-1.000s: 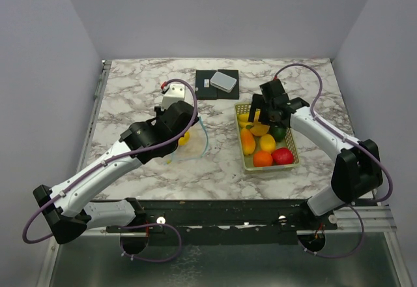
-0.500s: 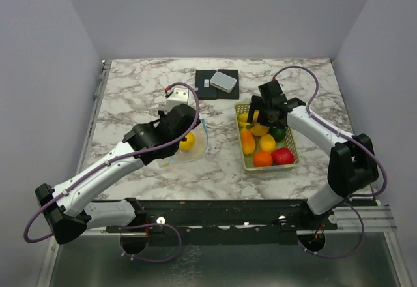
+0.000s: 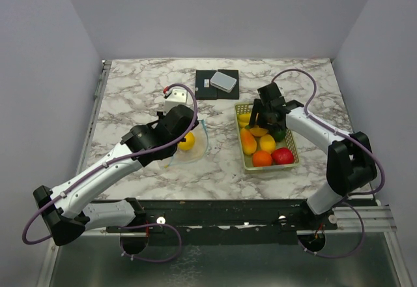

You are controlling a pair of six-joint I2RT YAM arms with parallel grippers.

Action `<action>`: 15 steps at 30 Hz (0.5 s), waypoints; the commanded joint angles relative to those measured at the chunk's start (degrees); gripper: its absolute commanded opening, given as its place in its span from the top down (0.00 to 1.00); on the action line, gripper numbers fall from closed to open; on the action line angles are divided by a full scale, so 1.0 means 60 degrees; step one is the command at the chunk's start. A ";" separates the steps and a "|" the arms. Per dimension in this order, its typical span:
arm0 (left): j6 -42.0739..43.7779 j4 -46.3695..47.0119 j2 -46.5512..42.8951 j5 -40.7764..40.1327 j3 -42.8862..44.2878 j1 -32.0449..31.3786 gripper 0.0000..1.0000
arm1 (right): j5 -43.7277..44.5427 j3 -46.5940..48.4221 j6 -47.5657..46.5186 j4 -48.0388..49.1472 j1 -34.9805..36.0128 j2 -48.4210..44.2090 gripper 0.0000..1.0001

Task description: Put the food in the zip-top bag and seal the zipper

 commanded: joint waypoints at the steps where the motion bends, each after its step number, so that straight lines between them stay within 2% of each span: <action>1: -0.0109 0.0091 -0.0187 0.0125 -0.0071 0.0034 1.00 | 0.0070 -0.0230 -0.0080 -0.0047 -0.0038 -0.0309 0.41; 7: -0.0081 0.0096 -0.0157 0.0128 -0.0014 0.0032 1.00 | 0.0131 -0.0231 -0.0139 -0.0348 -0.0035 -0.1030 0.60; 15: -0.0094 0.0096 -0.0035 0.0206 0.0127 0.0026 1.00 | -0.0823 -0.0014 -0.0537 -0.0634 -0.0016 -0.2296 0.73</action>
